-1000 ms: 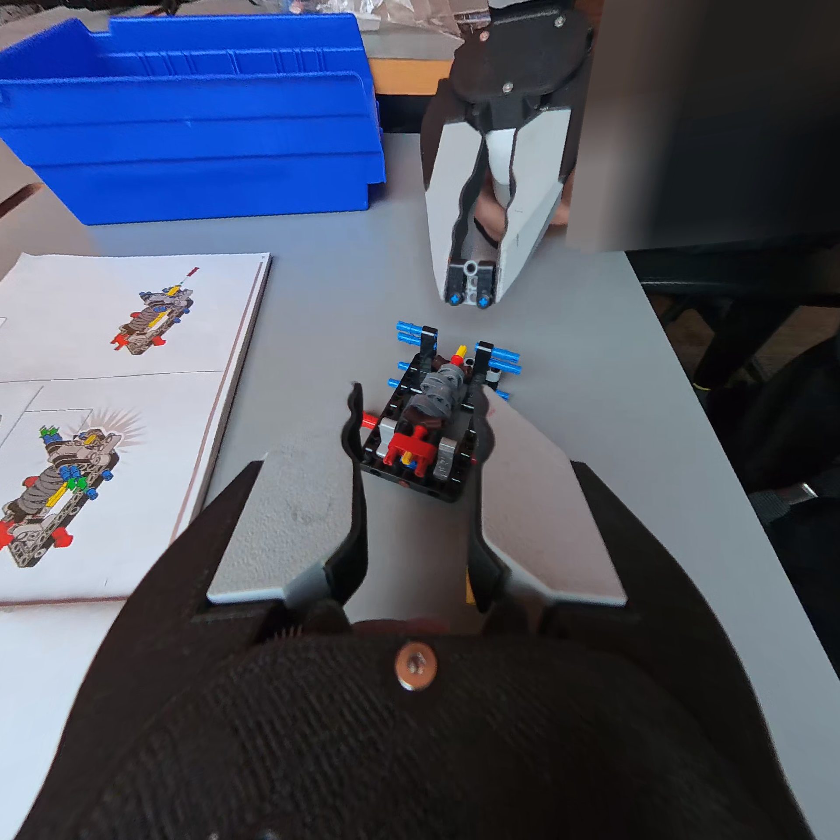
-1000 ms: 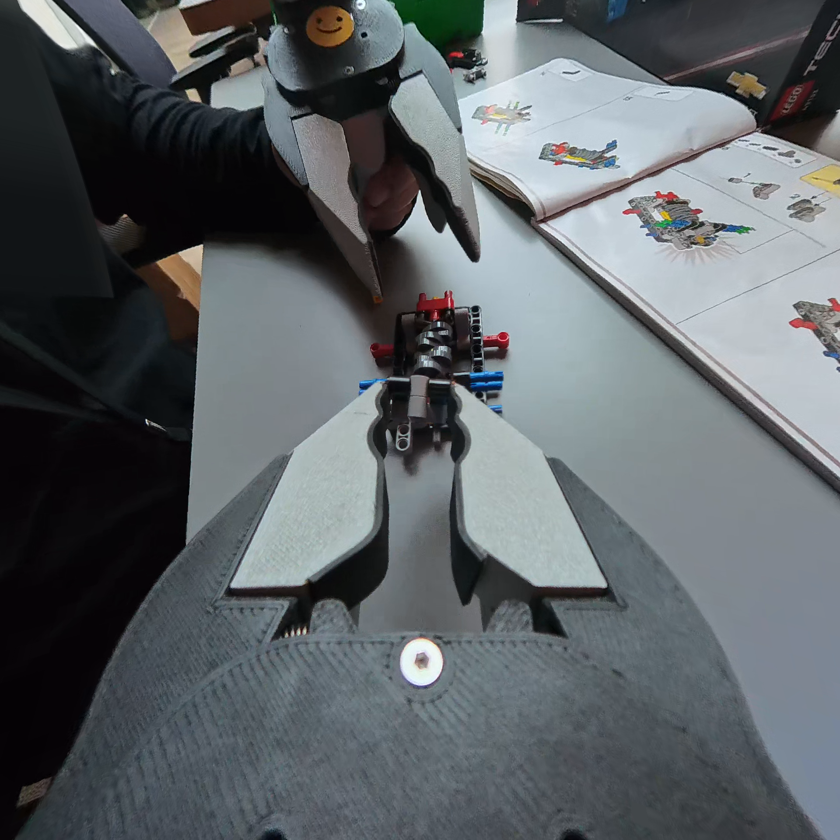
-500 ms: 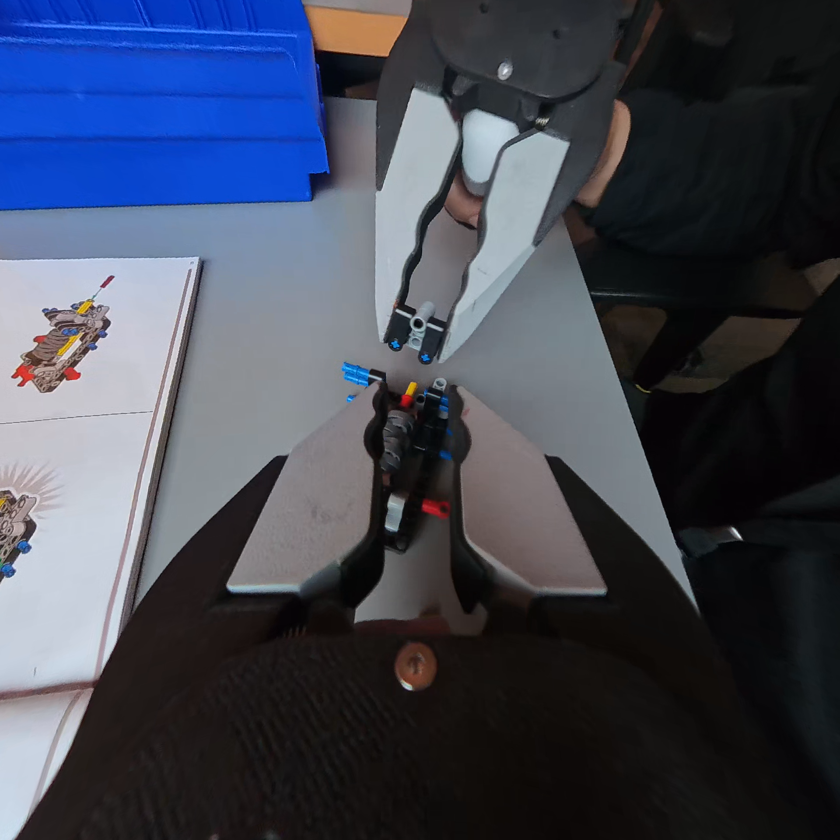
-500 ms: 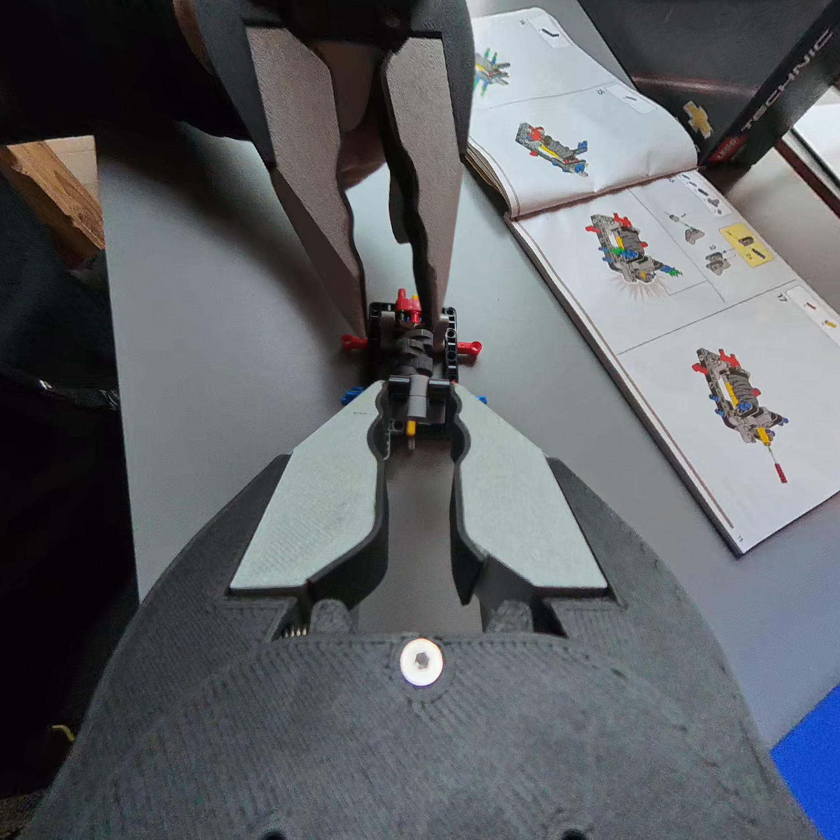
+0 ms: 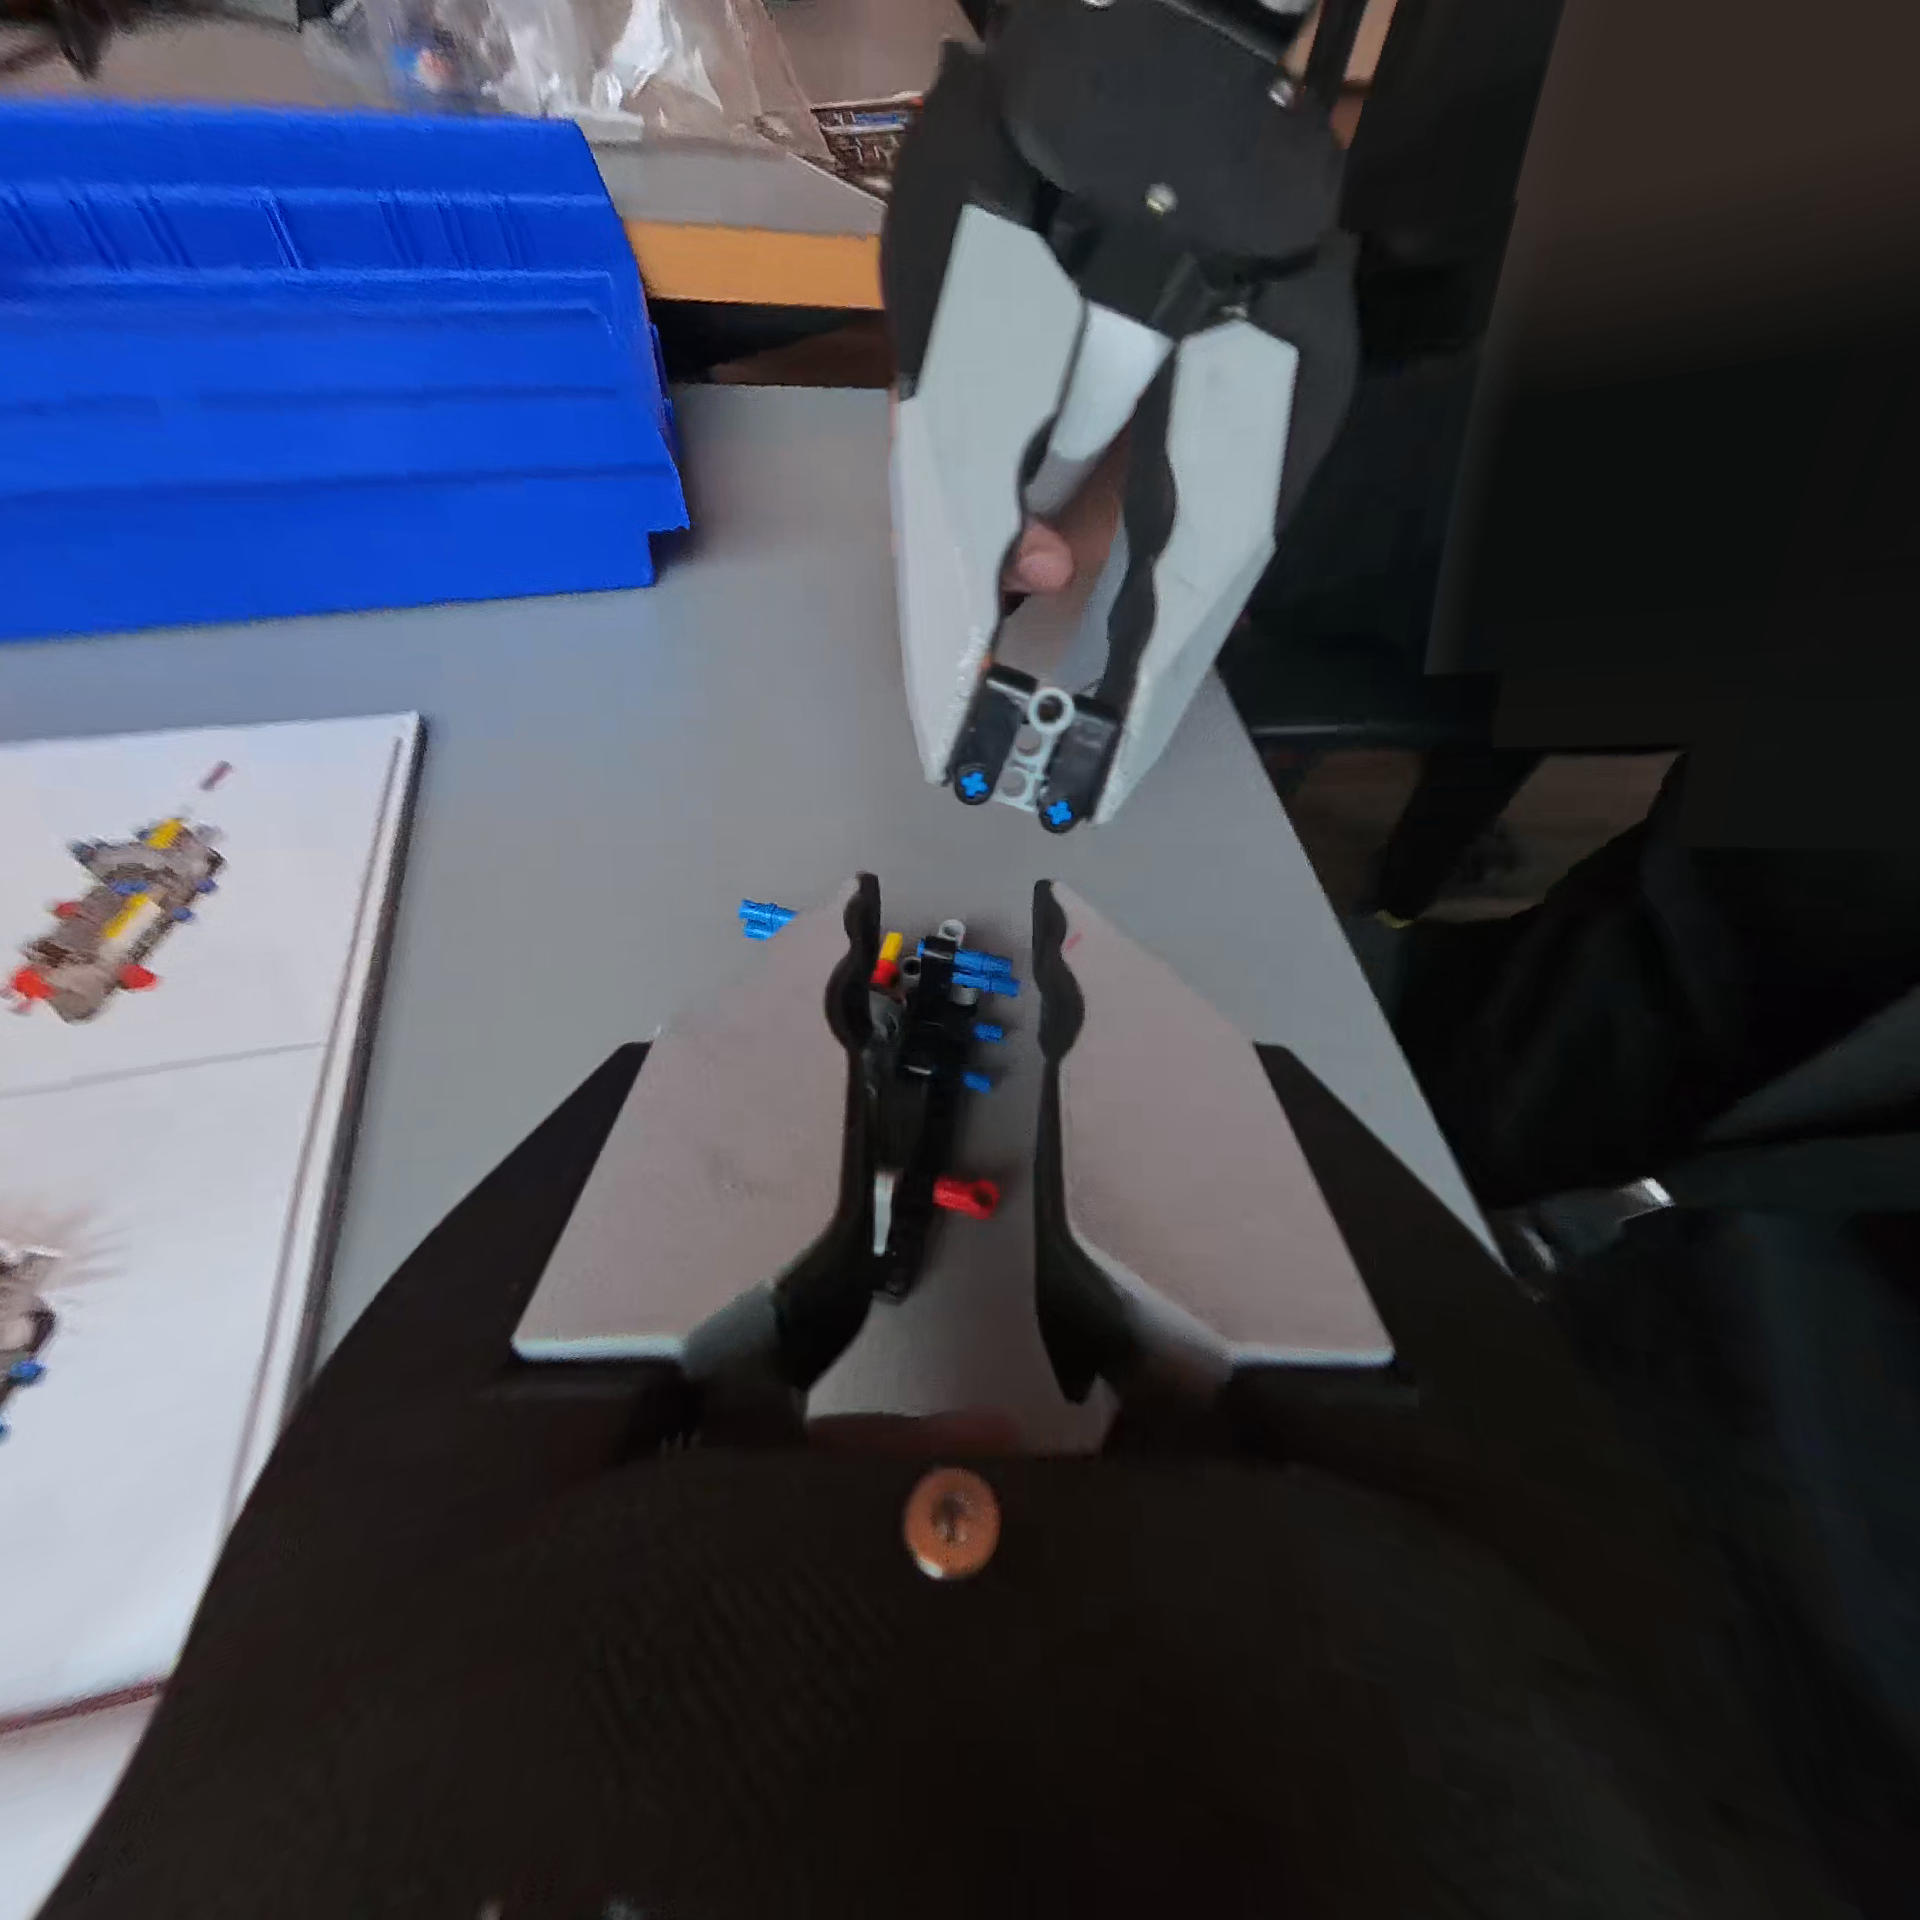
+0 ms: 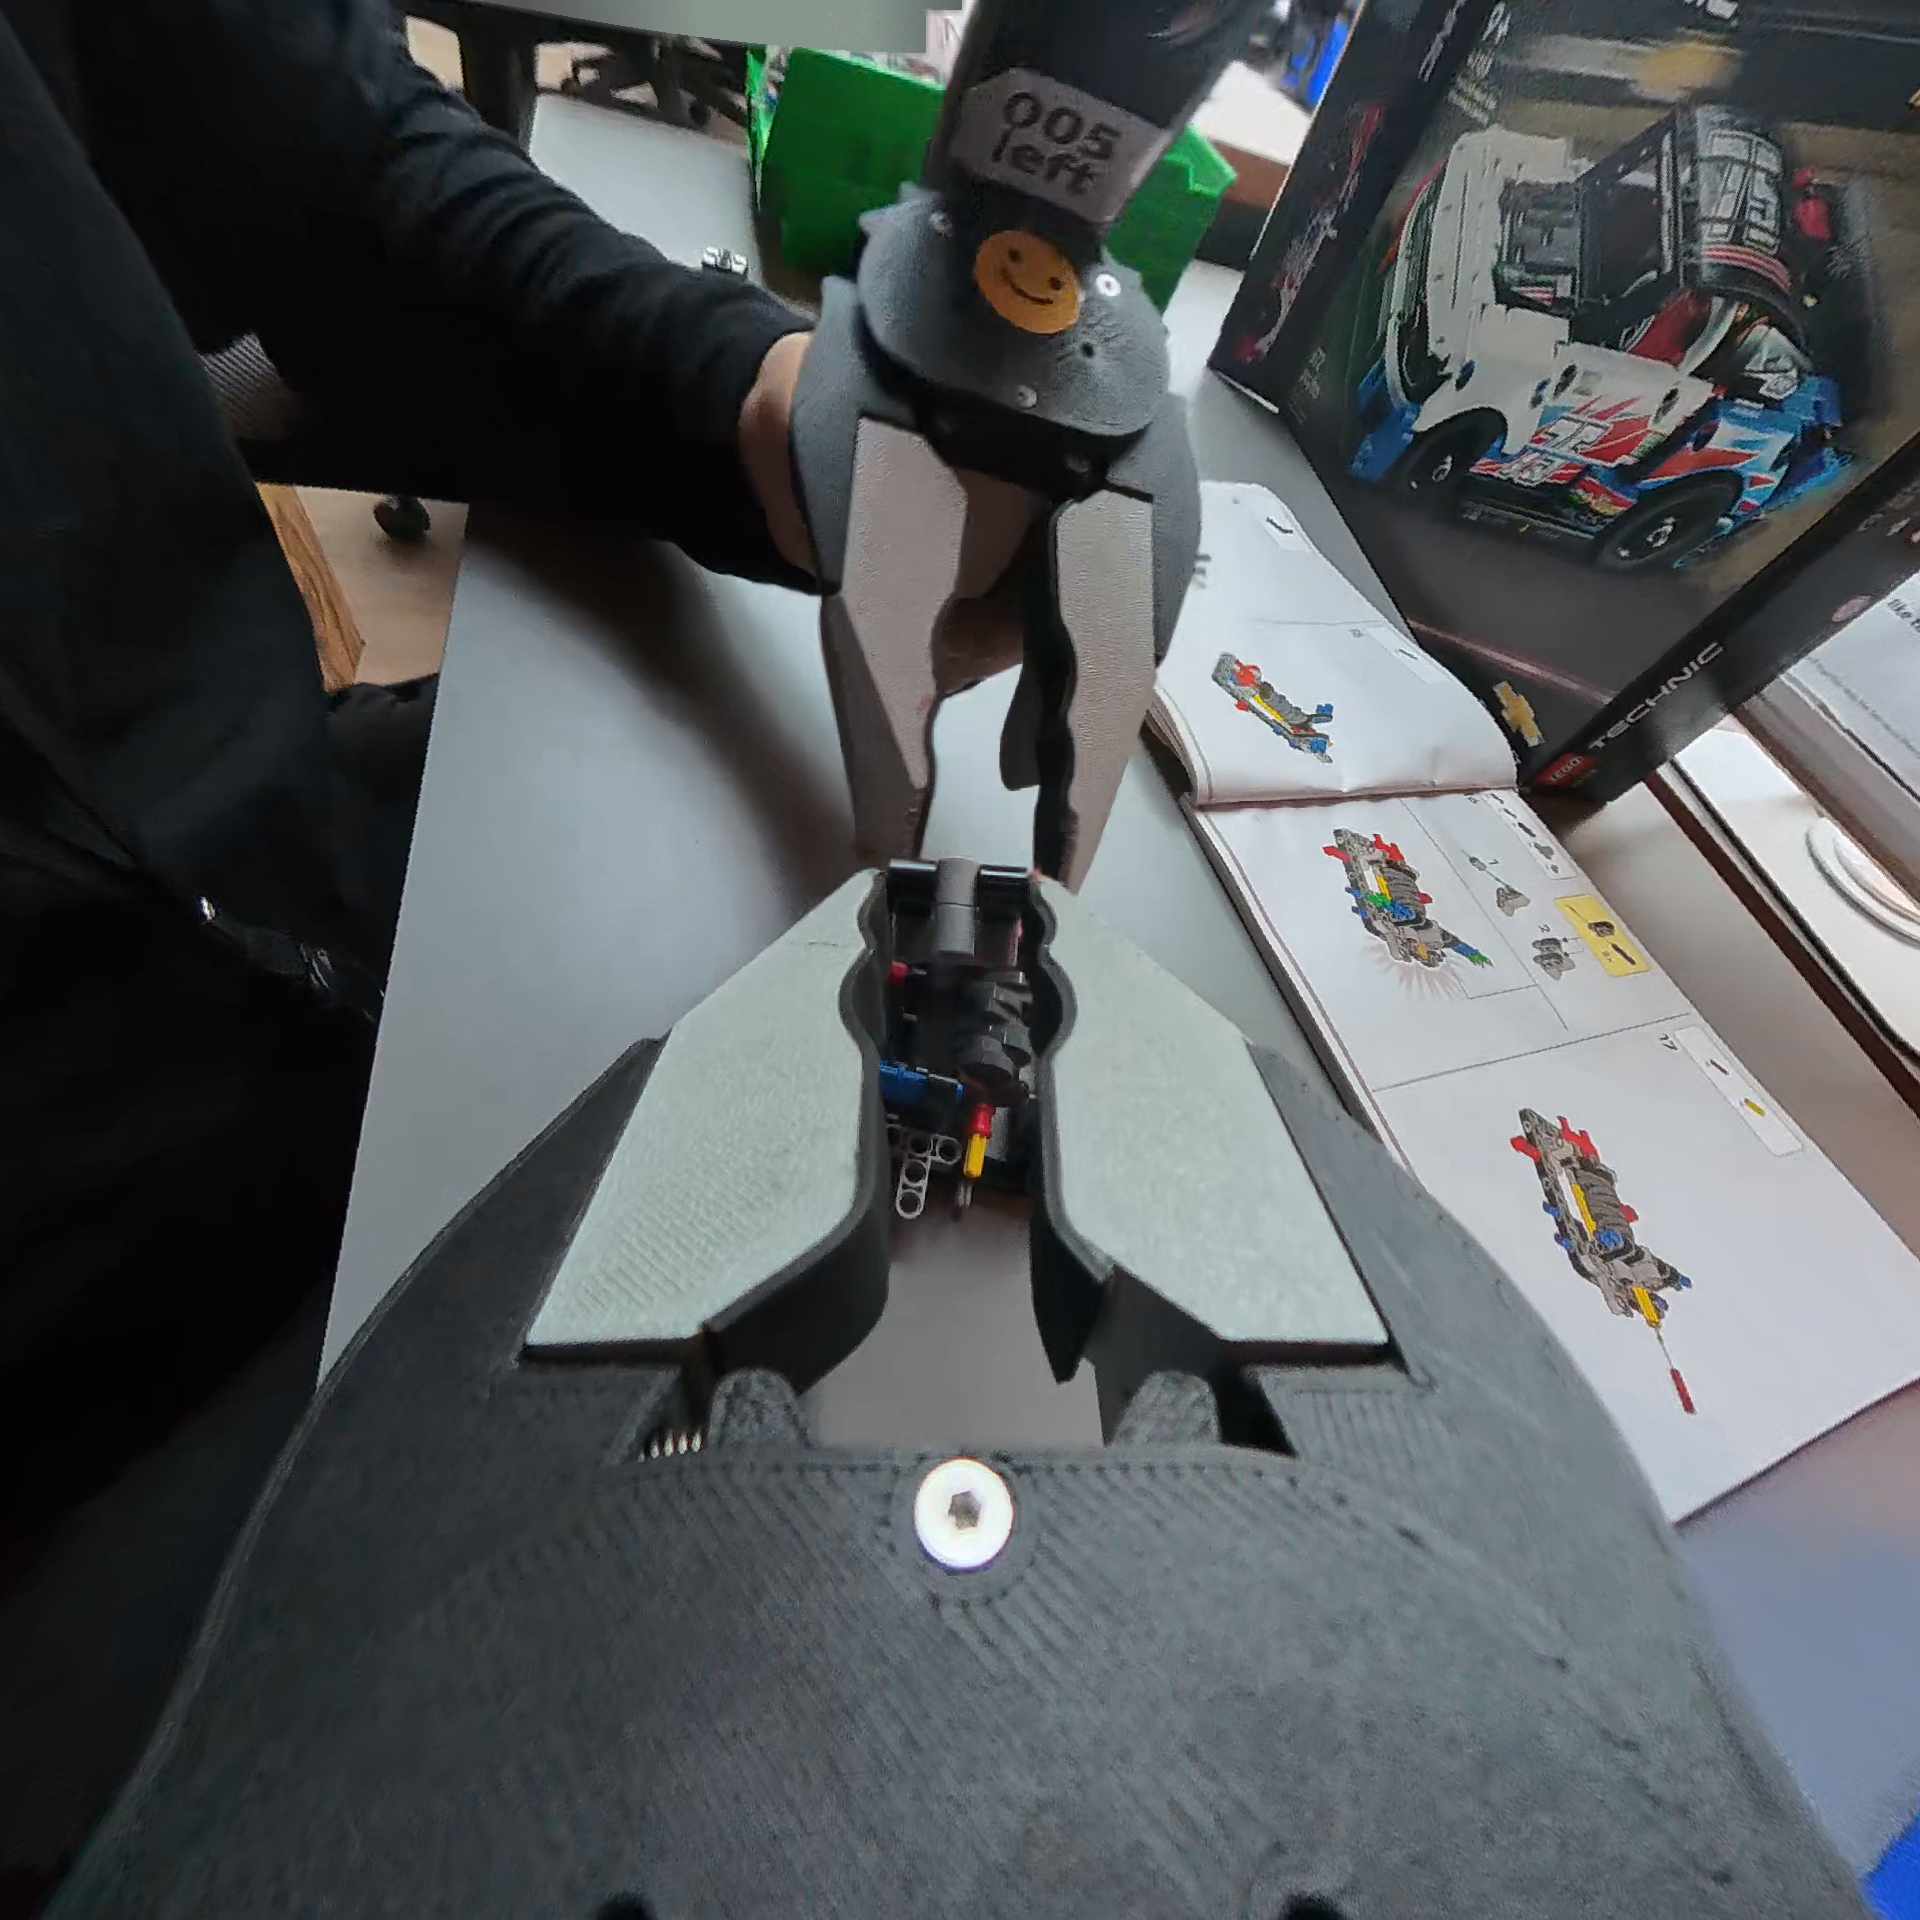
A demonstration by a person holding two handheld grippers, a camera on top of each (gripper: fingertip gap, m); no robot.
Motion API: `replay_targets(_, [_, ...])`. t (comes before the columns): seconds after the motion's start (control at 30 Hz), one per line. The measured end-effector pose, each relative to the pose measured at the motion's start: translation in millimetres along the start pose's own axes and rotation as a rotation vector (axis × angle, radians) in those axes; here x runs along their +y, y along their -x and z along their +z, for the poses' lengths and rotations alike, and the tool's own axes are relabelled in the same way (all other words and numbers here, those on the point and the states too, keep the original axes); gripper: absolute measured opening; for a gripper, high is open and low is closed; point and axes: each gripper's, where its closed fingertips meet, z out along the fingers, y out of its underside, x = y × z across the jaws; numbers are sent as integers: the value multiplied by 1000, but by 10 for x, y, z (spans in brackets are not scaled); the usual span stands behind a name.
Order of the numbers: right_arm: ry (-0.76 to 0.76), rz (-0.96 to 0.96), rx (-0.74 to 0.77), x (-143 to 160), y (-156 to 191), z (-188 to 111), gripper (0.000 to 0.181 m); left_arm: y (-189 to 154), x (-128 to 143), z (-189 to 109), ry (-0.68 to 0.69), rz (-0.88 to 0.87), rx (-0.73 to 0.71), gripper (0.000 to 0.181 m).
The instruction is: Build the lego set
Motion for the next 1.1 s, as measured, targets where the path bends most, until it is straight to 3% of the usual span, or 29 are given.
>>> replay_targets(0.23, [-93,44,-48,4,9,44,22,-66,-30,8,-37,96,-44,27])
replay_targets(0.7, [-171,31,-105,2,74,47,21,-124,4,19,-70,30,38,19])
replay_targets(0.87, [-268,37,-138,-92,115,-14,21,-264,-70,25,-117,1,126,22])
replay_targets(1.1, [-265,-44,-121,-119,166,26,21,-284,-170,-81,-203,-146,254,24])
